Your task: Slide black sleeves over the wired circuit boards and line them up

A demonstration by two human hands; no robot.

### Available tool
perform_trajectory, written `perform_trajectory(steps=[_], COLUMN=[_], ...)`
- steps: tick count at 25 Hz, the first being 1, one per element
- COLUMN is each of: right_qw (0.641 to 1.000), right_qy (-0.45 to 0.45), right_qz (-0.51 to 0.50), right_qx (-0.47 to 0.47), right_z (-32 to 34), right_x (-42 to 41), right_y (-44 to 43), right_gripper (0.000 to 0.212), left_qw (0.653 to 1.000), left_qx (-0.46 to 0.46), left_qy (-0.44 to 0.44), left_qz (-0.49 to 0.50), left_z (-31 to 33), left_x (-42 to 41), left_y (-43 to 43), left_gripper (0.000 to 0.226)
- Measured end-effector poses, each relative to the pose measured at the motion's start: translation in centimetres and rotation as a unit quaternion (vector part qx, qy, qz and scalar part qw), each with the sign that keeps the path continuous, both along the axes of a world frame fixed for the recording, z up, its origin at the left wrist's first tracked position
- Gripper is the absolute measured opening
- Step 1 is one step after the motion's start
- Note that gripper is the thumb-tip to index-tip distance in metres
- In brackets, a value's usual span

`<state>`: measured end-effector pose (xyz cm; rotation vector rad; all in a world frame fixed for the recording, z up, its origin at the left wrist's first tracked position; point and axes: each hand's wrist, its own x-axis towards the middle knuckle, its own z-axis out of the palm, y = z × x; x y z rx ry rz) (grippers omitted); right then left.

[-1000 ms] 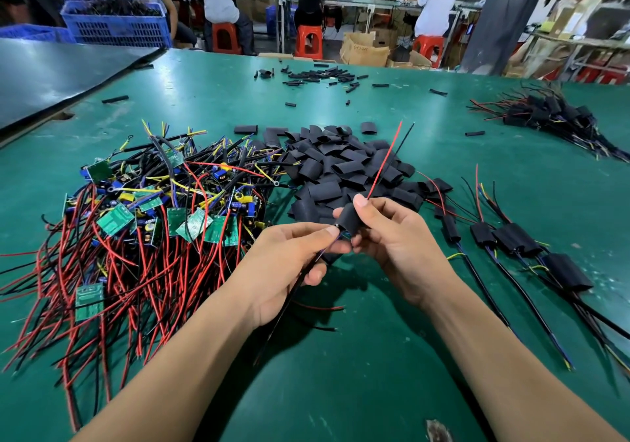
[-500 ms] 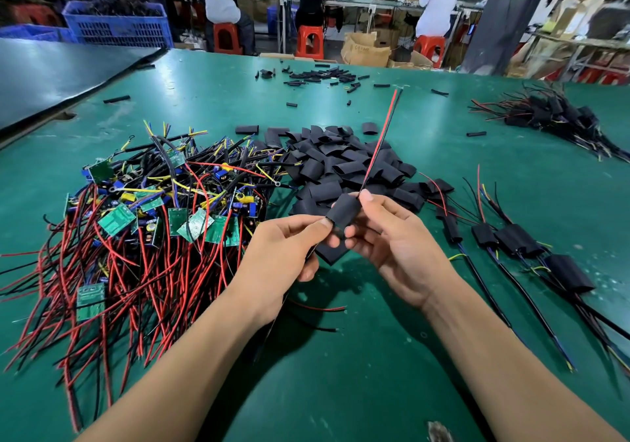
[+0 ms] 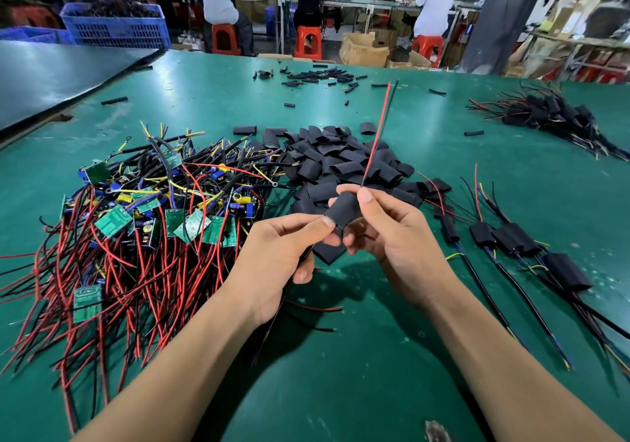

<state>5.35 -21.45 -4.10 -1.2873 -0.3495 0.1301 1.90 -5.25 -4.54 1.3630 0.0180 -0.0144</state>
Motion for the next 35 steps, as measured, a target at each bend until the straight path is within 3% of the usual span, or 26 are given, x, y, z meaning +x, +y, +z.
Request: perform_trajectory(steps=[11,14,19,22,25,28,32,35], right_qw=[0.999,0.998,0.988,0.985,0.948,0.891,0.837,0.803], right_qy=[0.024,0.066,0.126,0.167,0.182,0.218,0.277,0.296], right_qz=[0.012,0.005,0.048,-0.045,-0.201,-0.271,-0.329,-0.362], right_qx=[-0.018,0.003,-0.075,-0.002,0.167,0.292,0.338,0.371], right_z=[-0.3,-0.5,-0.4,0.3,1.1,1.4,1.0,0.7], right_x=[0.0,0.1,-0.2,0.1,0.9,1.3,2.0,2.3], right_y=[-0.2,0.2,0.1,0.2,-0.6,-2.3,-4.1,-5.0], right_gripper=[0.021,0.028,0.025,0.019,0.018,0.016,0.033,0.031], left_qw=[0.999,0.999,0.999,1.000,0.999,0.999,0.996,0.991], left_qx=[0.018,0.026,0.030,-0.009,-0.019,0.003,0.061,0.122], left_qy=[0.010,0.012,0.024,0.023,0.028,0.047,0.048,0.023], left_qz=[0.032,0.029,0.012,0.007,0.020,0.027,0.046,0.058], left_z=[0.2,0.0,-0.3,0.1,0.2,0.2,-0.5,-1.0], left_x=[0.0,0.1,0.1,0.2,0.1,-0.1,0.2,0.3], left_y=[-0.1,-0.2,-0.2,-0.4,-0.4,-0.3,-0.5,-0.6], left_gripper=[0.029,0.026,0.014,0.004,0.031,0.044,0.028,0.016])
